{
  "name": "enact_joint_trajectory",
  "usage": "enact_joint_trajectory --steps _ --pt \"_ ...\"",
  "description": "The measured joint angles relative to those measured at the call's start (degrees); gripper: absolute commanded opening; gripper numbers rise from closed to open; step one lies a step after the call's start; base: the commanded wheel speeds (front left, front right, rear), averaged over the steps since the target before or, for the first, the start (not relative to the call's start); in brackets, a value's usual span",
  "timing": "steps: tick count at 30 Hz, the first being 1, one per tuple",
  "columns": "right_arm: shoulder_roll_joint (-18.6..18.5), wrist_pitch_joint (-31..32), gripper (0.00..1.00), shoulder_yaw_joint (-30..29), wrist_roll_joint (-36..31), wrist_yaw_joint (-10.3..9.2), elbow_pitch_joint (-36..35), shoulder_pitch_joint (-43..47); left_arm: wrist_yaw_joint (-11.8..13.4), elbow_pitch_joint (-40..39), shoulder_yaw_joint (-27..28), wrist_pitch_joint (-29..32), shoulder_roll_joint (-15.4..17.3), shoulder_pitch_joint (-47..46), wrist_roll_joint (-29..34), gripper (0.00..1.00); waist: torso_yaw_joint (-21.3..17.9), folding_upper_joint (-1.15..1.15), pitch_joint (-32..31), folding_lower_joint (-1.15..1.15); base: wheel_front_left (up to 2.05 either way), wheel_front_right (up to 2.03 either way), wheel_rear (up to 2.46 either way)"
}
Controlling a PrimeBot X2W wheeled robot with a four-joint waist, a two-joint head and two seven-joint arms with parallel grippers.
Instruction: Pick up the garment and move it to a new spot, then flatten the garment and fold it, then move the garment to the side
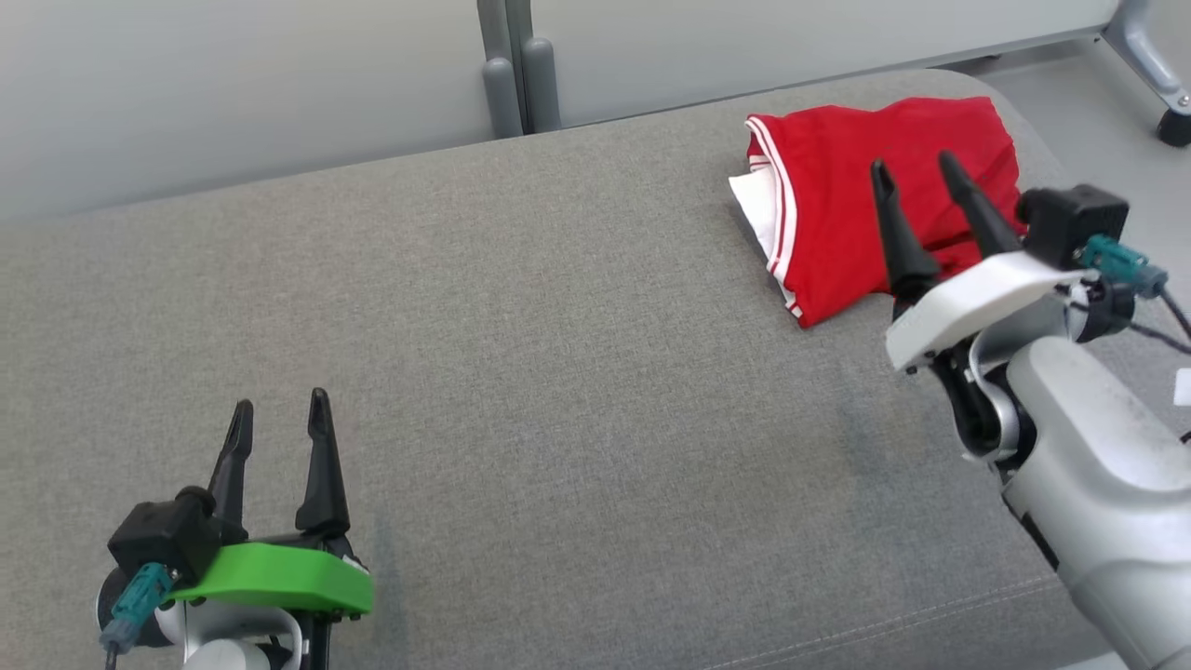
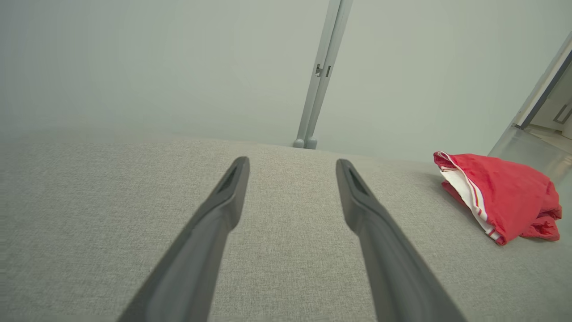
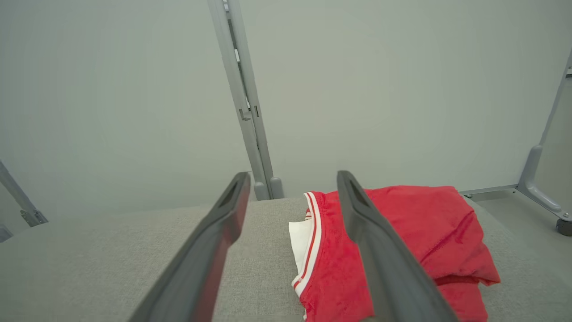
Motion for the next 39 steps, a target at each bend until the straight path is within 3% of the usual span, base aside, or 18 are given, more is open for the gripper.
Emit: enact_joint_trajectory --steps 19,39 --pt "4.0 0.0 1.00 -3.9 -9.5 -0.93 -9.4 17.3 0.5 -0.3 2.5 -0.5 -0.9 6.9 -0.6 1.00 2.1 0.00 -5.7 0.00 0.00 0.00 0.00" --pt "8.1 0.0 1.00 -10.5 -17.2 -0.93 -11.9 28.1 1.0 -1.9 3.1 -0.5 -1.3 10.9 0.2 1.00 2.8 0.00 -6.9 0.00 0.00 0.00 0.00"
